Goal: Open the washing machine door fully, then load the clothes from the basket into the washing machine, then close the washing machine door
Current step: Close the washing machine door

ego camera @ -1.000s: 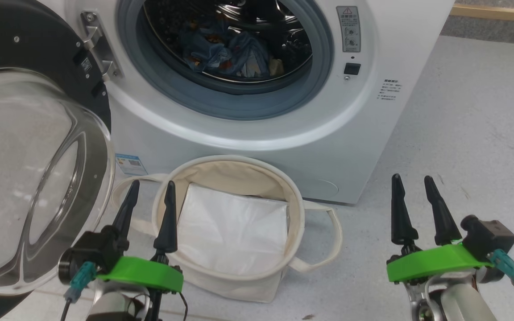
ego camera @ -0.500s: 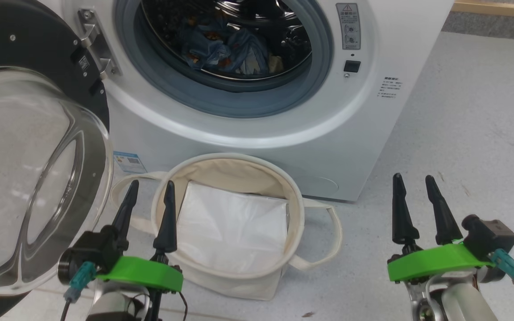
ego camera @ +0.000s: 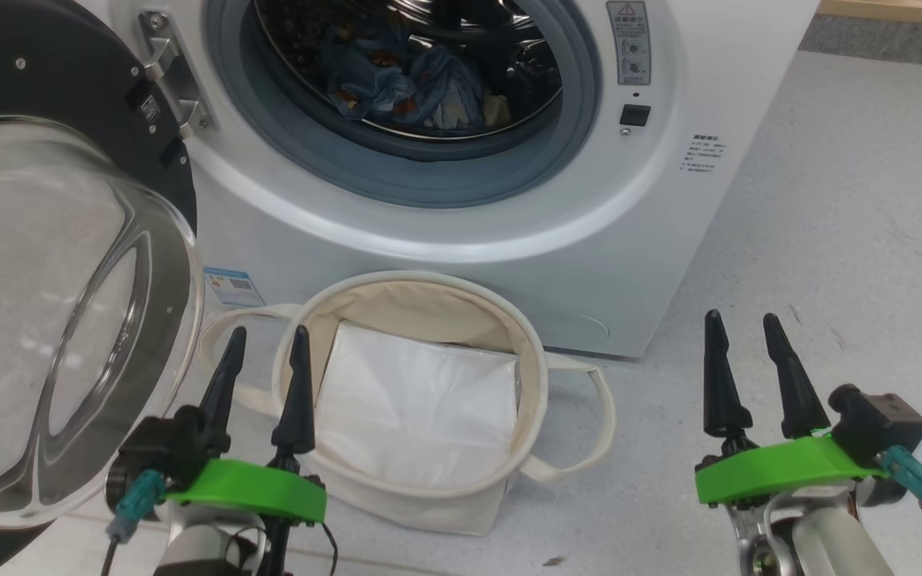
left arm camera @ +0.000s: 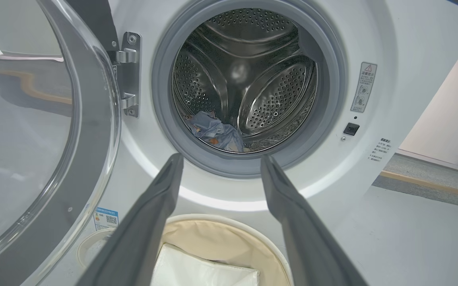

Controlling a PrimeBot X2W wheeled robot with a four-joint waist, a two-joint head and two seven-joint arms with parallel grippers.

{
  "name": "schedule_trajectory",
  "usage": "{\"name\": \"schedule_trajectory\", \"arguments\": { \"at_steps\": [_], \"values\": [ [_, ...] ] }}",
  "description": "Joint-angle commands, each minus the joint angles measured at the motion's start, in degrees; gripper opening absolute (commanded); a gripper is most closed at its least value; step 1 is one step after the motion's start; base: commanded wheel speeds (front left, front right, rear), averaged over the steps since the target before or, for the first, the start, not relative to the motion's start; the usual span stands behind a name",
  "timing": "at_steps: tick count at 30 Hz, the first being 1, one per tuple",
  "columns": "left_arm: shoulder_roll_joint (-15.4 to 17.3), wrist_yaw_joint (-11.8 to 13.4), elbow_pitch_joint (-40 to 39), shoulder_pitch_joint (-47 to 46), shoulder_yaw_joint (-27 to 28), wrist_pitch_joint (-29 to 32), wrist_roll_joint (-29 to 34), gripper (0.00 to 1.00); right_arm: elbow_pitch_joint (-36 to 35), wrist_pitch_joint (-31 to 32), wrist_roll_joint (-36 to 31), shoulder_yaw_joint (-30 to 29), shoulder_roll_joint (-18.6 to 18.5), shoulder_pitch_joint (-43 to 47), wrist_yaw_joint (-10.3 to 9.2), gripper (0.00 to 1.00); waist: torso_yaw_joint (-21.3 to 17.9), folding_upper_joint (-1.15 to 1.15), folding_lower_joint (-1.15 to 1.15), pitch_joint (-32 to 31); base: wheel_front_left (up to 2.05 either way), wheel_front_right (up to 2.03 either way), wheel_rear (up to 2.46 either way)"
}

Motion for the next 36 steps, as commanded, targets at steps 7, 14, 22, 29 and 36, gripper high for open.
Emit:
{"name": "schedule_trajectory", "arguments": {
  "at_steps": [7,14,22,29,36],
  "values": [
    [0.4,-0.5,-1.7,-2.3,2.0,-0.3,-8.5,1.00,-1.5,-0.3,-0.1,1.4,0.1,-2.1,0.01,1.00,0.2,0.00,0.00,-0.2,-0.08,0.15,-0.07],
    [0.4,-0.4,-1.2,-2.2,1.8,-0.3,-7.5,1.00,-1.5,-0.3,0.0,1.5,0.1,-2.1,0.01,1.00,0.2,0.00,0.00,-0.2,-0.87,1.02,-0.15],
    [0.4,0.7,-1.6,-2.3,2.0,-0.3,-6.5,1.00,-1.5,-0.3,0.4,2.4,0.1,-2.3,0.01,1.00,0.2,0.00,0.00,-0.2,-2.10,1.59,0.51],
    [0.4,2.8,-2.3,-2.2,2.1,-0.3,-3.5,1.00,-1.4,-0.3,0.4,2.8,0.1,-2.1,0.01,1.00,0.3,0.00,0.00,-0.3,-2.39,1.55,0.84],
    [0.4,3.4,-2.7,-2.2,1.7,-0.3,-2.0,1.00,-1.3,-0.3,0.5,2.9,0.1,-2.2,0.01,1.00,0.5,0.00,0.00,0.0,-1.39,1.23,0.15]
  ]
}}
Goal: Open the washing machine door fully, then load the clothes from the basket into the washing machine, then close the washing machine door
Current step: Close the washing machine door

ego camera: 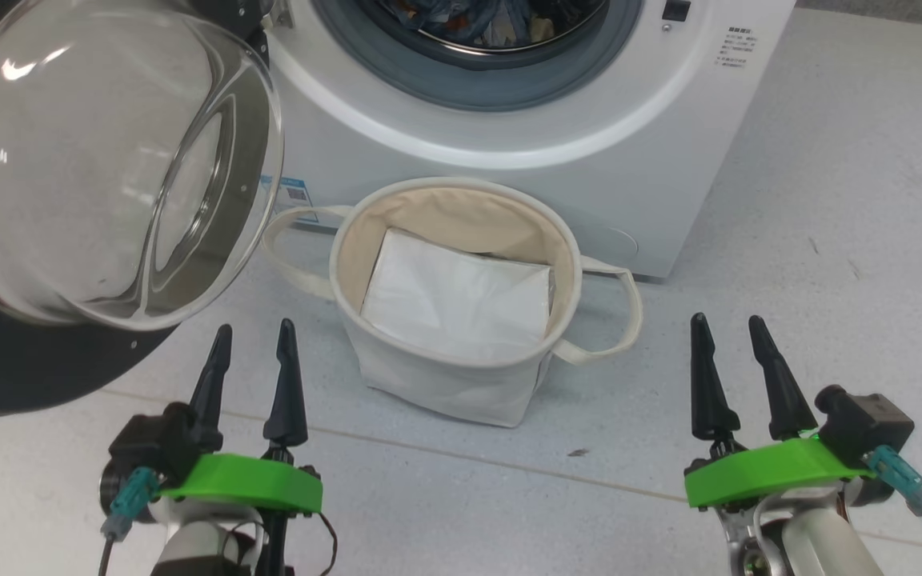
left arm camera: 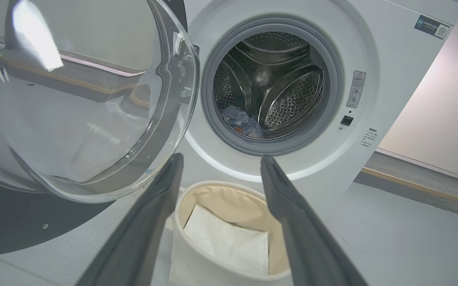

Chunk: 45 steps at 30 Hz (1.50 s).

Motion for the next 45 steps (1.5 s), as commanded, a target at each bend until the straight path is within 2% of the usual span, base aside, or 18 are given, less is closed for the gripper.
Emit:
{"name": "schedule_trajectory", "arguments": {
  "at_steps": [1,11,17,25,32,38,45],
  "values": [
    [0.5,0.4,-2.3,-1.9,1.6,-0.3,0.9,1.00,-1.7,-0.3,0.3,1.3,0.1,-2.0,0.01,1.00,0.1,0.00,0.00,0.1,-0.77,0.77,0.00],
    [0.5,0.3,-3.0,-2.2,1.9,-0.3,1.8,1.00,-3.3,-0.3,0.7,1.3,0.1,-2.3,0.01,1.00,1.7,0.00,0.00,0.5,-0.18,0.18,0.00],
    [0.5,0.3,-4.9,-1.6,2.9,-0.3,2.3,1.00,-5.1,-0.3,0.7,2.1,0.1,-2.0,0.01,1.00,5.8,0.00,0.00,0.3,0.00,0.00,0.00],
    [0.5,0.5,-7.5,0.1,4.3,-0.3,3.9,1.00,-6.1,-0.3,0.2,3.0,0.1,-1.1,0.01,1.00,13.5,0.00,0.00,-0.7,0.00,0.00,0.00],
    [0.5,1.2,-7.7,2.2,4.2,-0.3,5.2,1.00,-6.1,-0.3,0.7,4.2,0.1,-0.1,0.01,1.00,18.1,0.00,0.00,-2.2,0.00,0.00,0.00],
    [0.5,1.6,-7.1,3.6,4.6,-0.3,8.3,1.00,-5.7,-0.3,0.6,5.4,0.1,0.6,0.01,1.00,20.4,0.00,0.00,-2.7,0.00,0.00,0.00],
    [0.5,1.7,-7.2,4.4,5.2,-0.3,9.0,1.00,-5.1,-0.3,0.5,5.8,0.1,0.5,0.01,1.00,21.5,0.00,0.00,-2.5,0.00,0.00,0.00]
  ]
}}
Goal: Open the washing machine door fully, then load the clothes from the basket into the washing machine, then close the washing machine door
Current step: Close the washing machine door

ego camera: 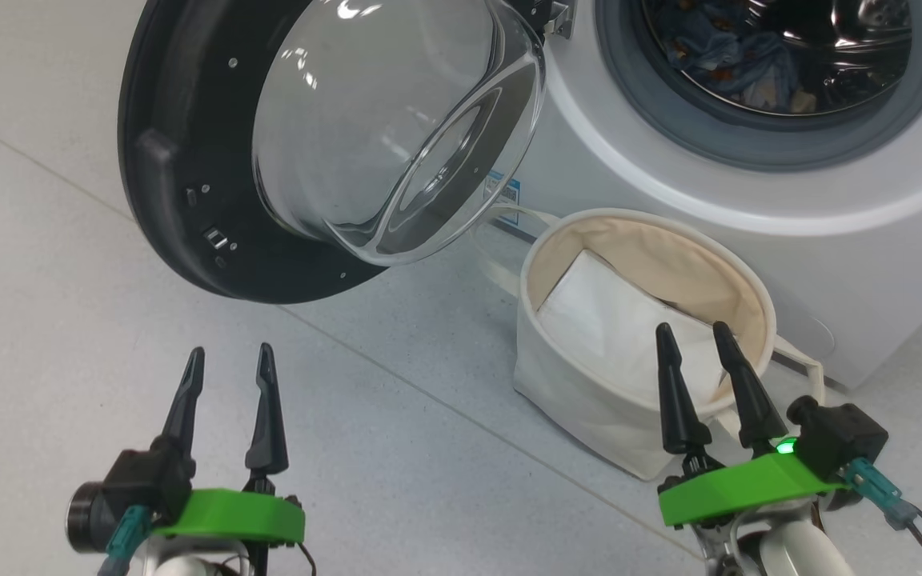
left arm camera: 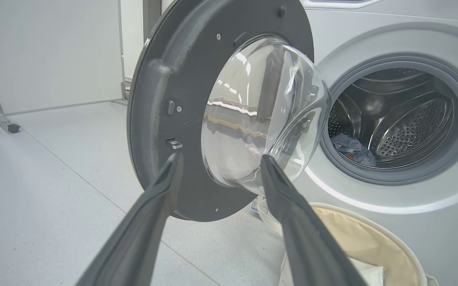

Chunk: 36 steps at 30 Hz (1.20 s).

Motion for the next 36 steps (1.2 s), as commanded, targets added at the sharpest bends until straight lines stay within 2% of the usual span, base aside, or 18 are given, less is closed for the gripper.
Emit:
{"name": "schedule_trajectory", "arguments": {
  "at_steps": [1,29,30,34,36],
  "values": [
    [0.5,0.3,-2.0,-0.9,2.2,-0.3,0.4,1.00,-1.7,-0.3,-0.3,1.5,0.1,-1.3,0.01,1.00,0.1,0.00,0.00,0.2,0.00,0.00,0.00],
    [0.5,1.4,-1.6,-1.9,2.4,-0.3,-2.5,1.00,-0.2,-0.3,-0.7,2.1,0.1,-3.9,0.01,1.00,1.0,0.00,0.00,3.1,0.00,0.00,0.00],
    [0.5,1.1,-1.3,-2.0,2.2,-0.3,-2.6,0.00,0.0,-0.3,-0.8,2.3,0.1,-4.0,0.01,1.00,1.1,0.00,0.00,3.2,0.00,0.00,0.00],
    [0.5,-1.4,-1.8,-2.9,3.5,-0.3,-5.3,0.00,0.3,-0.3,-1.0,2.9,0.1,-4.9,0.01,1.00,1.3,0.00,0.00,3.9,0.00,0.00,0.00],
    [0.5,-3.8,-4.1,-3.9,4.8,-0.3,-6.5,0.00,0.4,-0.3,-1.0,2.9,0.1,-5.2,0.01,1.00,1.3,0.00,0.00,4.5,0.00,0.00,0.00]
  ]
}}
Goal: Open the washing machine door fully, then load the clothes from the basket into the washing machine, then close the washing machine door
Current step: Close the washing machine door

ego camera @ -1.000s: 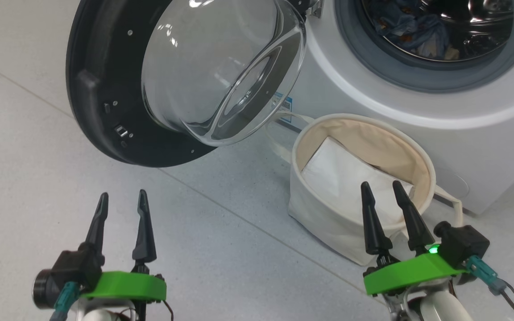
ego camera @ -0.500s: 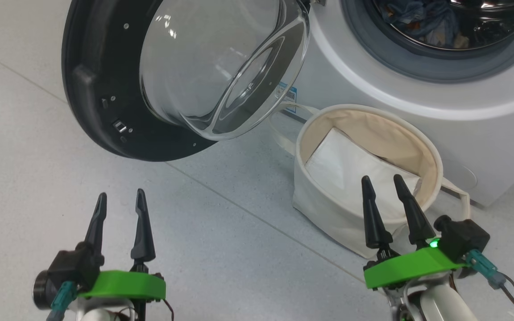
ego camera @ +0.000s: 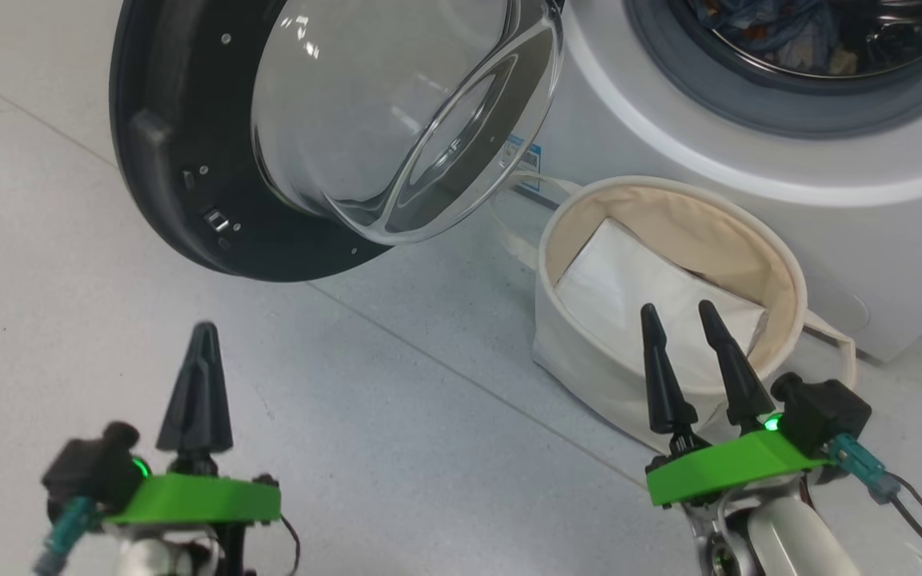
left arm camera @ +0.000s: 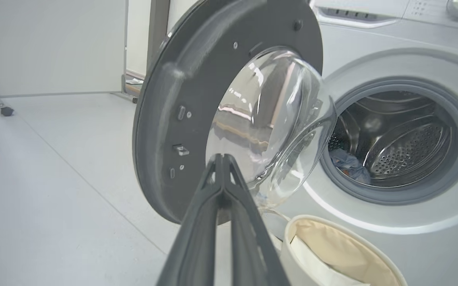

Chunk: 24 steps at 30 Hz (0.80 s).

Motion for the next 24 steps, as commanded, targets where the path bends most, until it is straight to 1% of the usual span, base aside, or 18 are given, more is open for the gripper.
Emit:
{"name": "schedule_trajectory", "arguments": {
  "at_steps": [1,2,4,6,7,8,9,14,16,18,21,24],
  "values": [
    [0.5,-0.8,-2.9,-3.6,2.3,-0.3,-0.6,0.00,-1.5,-0.3,-0.3,1.6,0.1,-1.9,0.01,1.00,0.1,0.00,0.00,0.5,0.00,0.00,0.00],
    [0.5,-2.1,-3.8,-4.2,3.3,-0.3,-2.1,0.00,-1.1,-0.3,-0.6,1.7,0.1,-2.0,0.01,1.00,0.1,0.00,0.00,0.6,0.00,0.00,0.00],
    [0.6,-3.7,-4.2,-5.6,6.0,-0.3,-4.8,0.00,-0.4,-0.3,-1.3,1.9,0.1,-2.3,0.01,1.00,0.1,0.00,0.00,1.0,0.00,0.00,0.00],
    [1.5,-4.5,-3.5,-7.6,8.6,-0.3,-9.0,0.00,-0.1,-0.3,-1.4,1.7,0.1,-2.5,0.01,1.00,0.1,0.00,0.00,1.3,0.00,0.00,0.00],
    [2.5,-4.7,-2.7,-8.8,9.8,-0.3,-10.9,0.00,-0.1,-0.3,-1.2,1.5,0.1,-2.6,0.01,1.00,0.1,0.00,0.00,1.5,0.00,0.00,0.00],
    [4.1,-4.8,-1.4,-9.9,10.3,-0.3,-12.2,0.00,-0.1,-0.3,-1.1,1.4,0.1,-2.7,0.01,1.00,0.1,0.00,0.00,1.7,0.00,0.00,0.00],
    [5.7,-4.8,0.3,-11.1,9.6,-0.1,-14.3,0.00,0.0,-0.3,-1.2,1.4,0.1,-2.9,0.01,1.00,0.0,0.00,0.00,1.7,0.00,0.00,0.00],
    [13.6,-4.8,6.6,-19.9,6.7,6.2,-34.2,0.00,0.1,-0.3,-2.1,1.1,0.1,-3.2,0.01,1.00,-0.2,0.00,0.00,2.2,0.00,0.00,0.00],
    [16.3,-4.8,8.2,-23.8,6.0,9.5,-43.7,0.00,0.1,-0.3,-2.3,0.8,0.1,-3.4,0.01,1.00,-0.4,0.00,0.00,2.7,0.00,0.00,0.00],
    [20.1,-4.9,10.0,-26.9,4.1,11.7,-48.9,0.00,0.3,-0.3,-3.0,1.1,0.1,-3.7,0.01,1.00,-0.7,0.00,0.00,3.0,0.00,0.00,0.00],
    [23.0,-4.9,15.8,-31.3,4.2,15.4,-57.8,0.00,0.6,-0.3,-3.8,1.7,0.1,-4.1,0.01,1.00,-2.0,0.00,0.00,3.3,0.00,0.00,0.00],
    [25.1,-4.9,23.5,-35.5,5.6,16.7,-62.4,0.00,0.8,-0.3,-4.5,1.4,0.1,-4.4,0.01,1.00,-3.8,0.00,0.00,3.6,0.00,0.00,0.00]
  ]
}}
